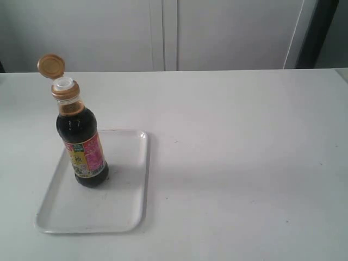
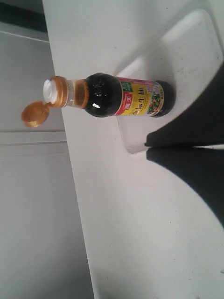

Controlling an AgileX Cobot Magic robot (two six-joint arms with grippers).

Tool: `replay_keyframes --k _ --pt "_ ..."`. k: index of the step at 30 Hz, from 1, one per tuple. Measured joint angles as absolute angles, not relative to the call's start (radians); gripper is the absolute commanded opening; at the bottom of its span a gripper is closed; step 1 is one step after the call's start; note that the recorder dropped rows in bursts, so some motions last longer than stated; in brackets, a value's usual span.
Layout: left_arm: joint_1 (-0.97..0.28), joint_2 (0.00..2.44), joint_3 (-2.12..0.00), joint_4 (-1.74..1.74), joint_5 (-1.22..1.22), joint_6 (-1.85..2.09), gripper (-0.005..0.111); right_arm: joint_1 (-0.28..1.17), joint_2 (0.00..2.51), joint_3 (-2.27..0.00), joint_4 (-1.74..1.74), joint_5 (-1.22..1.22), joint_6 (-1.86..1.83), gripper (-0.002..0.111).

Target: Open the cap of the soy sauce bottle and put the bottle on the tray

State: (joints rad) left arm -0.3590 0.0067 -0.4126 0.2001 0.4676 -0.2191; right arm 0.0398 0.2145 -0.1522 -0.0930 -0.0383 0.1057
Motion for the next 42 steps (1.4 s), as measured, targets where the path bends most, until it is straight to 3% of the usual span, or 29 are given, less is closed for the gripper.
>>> replay_keyframes --k 13,20,28,42 --pt "-0.350 0.007 -0.261 0.126 0.343 -0.092 0.000 0.040 0.215 -0.152 -0.093 -0.038 0.106 0.000" --pt "-0.147 0.007 -0.204 0.016 0.316 -0.019 0.000 0.040 0.215 -0.152 -0.093 -0.038 0.106 0.000" --pt "-0.069 0.007 -0.198 -0.011 0.316 -0.021 0.000 0.040 0.215 -0.152 -0.093 -0.038 0.106 0.000" --pt "-0.059 0.005 -0.046 -0.011 0.256 -0.021 0.000 0.040 0.215 -0.152 -0.093 -0.038 0.106 0.000"
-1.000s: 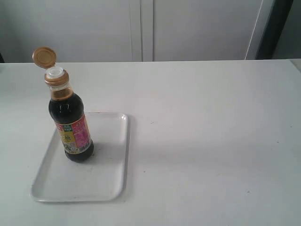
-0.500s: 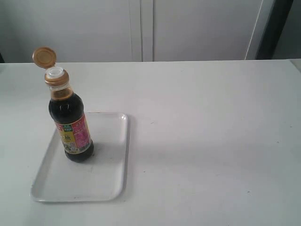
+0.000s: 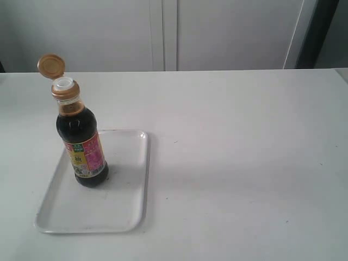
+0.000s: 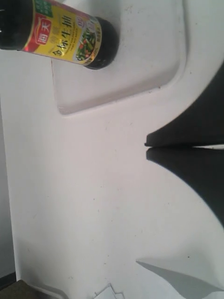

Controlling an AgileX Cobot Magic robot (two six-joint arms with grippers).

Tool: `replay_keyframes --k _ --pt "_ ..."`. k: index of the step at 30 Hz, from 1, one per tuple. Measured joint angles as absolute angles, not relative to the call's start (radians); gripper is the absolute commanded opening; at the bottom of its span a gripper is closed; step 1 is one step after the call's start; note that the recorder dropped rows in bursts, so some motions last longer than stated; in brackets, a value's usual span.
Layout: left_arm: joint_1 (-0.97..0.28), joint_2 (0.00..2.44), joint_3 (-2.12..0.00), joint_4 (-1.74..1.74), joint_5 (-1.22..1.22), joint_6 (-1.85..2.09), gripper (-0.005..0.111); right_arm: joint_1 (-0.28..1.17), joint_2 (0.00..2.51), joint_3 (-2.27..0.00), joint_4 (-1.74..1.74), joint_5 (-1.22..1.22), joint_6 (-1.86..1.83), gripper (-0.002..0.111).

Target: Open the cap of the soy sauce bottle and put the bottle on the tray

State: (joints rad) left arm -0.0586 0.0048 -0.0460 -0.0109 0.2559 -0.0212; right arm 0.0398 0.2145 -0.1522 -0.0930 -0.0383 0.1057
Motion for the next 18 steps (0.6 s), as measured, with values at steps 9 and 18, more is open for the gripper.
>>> replay_keyframes --k 9,18 --pt "-0.059 0.005 -0.004 -0.013 0.212 -0.021 0.000 0.040 0.215 -0.152 -0.093 -0.038 0.106 0.000" --pt "-0.059 0.005 -0.003 -0.015 0.214 -0.021 0.000 0.040 0.215 -0.152 -0.093 -0.038 0.106 0.000"
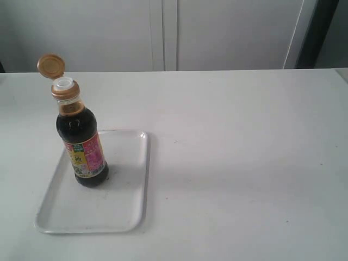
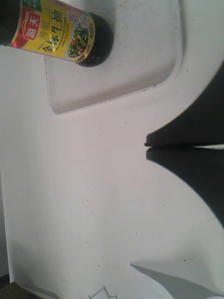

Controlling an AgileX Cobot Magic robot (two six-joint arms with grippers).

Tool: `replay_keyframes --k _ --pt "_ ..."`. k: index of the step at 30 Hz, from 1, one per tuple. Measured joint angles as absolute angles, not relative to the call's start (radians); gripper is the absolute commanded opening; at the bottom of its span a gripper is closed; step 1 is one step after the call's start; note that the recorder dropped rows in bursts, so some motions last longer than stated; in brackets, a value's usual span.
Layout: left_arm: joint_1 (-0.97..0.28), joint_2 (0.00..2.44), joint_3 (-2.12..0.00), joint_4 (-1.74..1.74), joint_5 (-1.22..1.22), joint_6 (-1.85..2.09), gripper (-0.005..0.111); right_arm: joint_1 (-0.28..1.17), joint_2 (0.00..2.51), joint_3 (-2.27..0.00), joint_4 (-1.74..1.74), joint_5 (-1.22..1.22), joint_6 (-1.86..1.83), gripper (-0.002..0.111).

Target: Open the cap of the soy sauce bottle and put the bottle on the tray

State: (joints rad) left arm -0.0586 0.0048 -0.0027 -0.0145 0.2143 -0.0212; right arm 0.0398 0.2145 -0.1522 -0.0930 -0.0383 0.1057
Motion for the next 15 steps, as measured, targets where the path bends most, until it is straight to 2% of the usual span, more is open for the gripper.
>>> replay_keyframes --k 15 --pt "-0.059 0.005 -0.003 -0.017 0.207 -0.021 0.000 0.040 0.215 -0.152 -0.093 -0.038 0.106 0.000"
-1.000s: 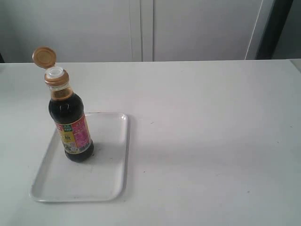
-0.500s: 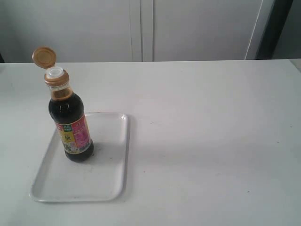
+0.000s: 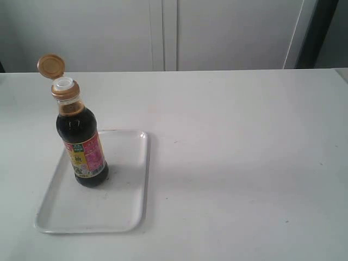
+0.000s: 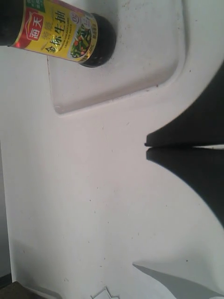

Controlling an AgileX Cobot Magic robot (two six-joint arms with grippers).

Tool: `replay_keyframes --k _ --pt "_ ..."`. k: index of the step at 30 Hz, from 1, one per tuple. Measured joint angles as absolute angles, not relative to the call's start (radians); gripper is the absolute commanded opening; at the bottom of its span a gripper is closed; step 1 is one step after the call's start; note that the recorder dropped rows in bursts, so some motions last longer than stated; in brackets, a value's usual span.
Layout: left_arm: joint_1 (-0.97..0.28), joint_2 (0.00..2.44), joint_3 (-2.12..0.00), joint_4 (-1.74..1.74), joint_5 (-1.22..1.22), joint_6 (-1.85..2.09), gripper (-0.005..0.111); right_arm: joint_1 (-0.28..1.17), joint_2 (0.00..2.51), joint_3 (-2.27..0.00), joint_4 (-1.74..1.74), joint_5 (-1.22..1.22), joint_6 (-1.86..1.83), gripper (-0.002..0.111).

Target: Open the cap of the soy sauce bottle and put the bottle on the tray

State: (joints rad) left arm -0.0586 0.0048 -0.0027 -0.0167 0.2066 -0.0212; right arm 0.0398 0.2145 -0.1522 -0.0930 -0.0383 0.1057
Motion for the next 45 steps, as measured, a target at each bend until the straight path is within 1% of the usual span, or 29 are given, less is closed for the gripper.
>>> replay_keyframes --k 34,45 --pt "-0.059 0.005 -0.003 -0.018 0.207 -0.021 0.000 0.040 0.215 -0.152 -0.093 -0.035 0.106 0.000" --pt "-0.059 0.005 -0.003 -0.018 0.207 -0.021 0.000 0.040 0.148 -0.152 -0.093 0.111 0.073 0.000"
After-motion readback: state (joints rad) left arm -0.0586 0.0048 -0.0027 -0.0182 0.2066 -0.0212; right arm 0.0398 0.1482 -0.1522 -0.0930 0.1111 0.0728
